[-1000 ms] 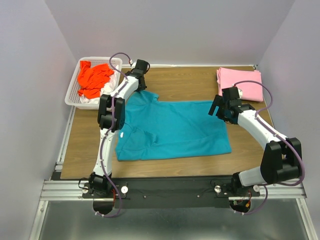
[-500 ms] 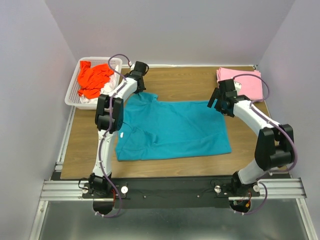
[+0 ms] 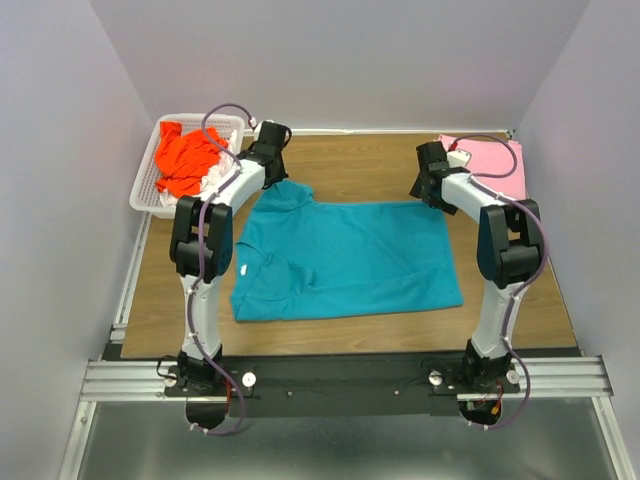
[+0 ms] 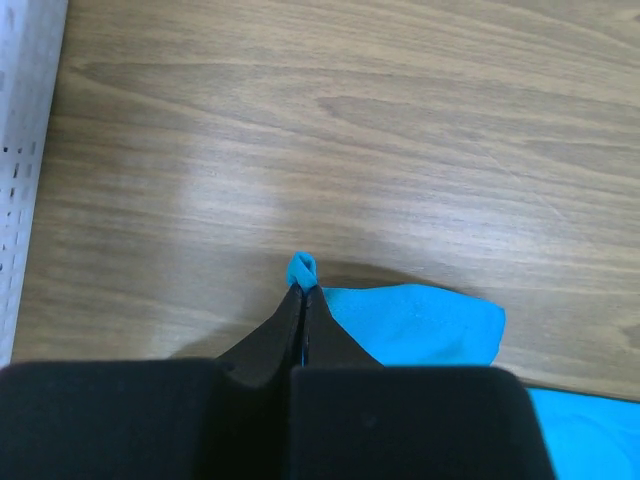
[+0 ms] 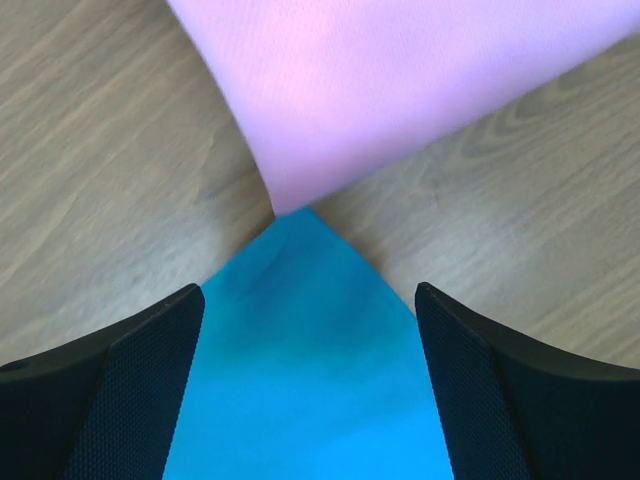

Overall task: Fold and stack the t-shirts
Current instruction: Fold the tshirt

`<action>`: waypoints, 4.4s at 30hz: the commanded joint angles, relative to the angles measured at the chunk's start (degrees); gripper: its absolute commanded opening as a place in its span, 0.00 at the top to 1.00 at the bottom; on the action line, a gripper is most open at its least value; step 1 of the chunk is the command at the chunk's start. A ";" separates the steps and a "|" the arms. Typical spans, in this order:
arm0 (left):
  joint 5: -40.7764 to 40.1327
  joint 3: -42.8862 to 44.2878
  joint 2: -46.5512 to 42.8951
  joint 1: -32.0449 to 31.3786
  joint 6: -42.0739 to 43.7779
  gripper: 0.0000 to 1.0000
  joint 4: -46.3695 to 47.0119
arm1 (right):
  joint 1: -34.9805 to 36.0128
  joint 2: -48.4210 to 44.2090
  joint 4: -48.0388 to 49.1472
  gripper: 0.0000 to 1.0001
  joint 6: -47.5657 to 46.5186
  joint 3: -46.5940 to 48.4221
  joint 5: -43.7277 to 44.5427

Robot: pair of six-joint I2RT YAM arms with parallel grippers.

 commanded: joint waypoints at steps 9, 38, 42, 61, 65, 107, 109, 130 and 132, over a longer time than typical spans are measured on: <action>1.38 -10.96 -9.61 -0.54 -0.77 1.00 6.14 | 0.11 8.76 -0.23 0.12 1.21 5.85 9.68; 1.73 -27.21 -25.07 -1.50 -4.63 1.00 9.65 | 2.66 3.86 0.47 0.99 -1.86 1.29 13.19; 1.47 -30.47 -28.42 -1.94 -5.69 1.00 10.36 | 4.42 0.95 0.73 0.99 -1.69 -0.73 13.46; 0.15 -57.27 -57.76 -7.91 -15.87 1.00 10.36 | 5.91 -20.58 1.00 0.99 0.60 -19.72 9.77; -0.29 -61.58 -64.62 -9.94 -18.52 1.00 8.96 | 5.92 -24.27 1.17 0.99 -0.19 -21.83 7.66; 1.73 -70.47 -88.47 -13.81 -35.76 0.02 -3.55 | 6.09 -50.91 3.51 0.00 -9.68 -36.34 -28.16; 2.43 -69.25 -83.22 -13.81 -31.89 0.02 1.73 | 6.18 -49.78 7.65 0.00 -11.71 -36.07 -43.45; 19.13 -68.18 -44.88 2.71 -16.85 0.02 26.61 | 33.59 -1.09 27.80 0.00 -32.27 -9.62 -75.31; 19.48 -68.18 -43.90 3.41 -16.67 0.02 26.79 | 34.65 -0.38 27.80 0.00 -33.33 -9.27 -75.84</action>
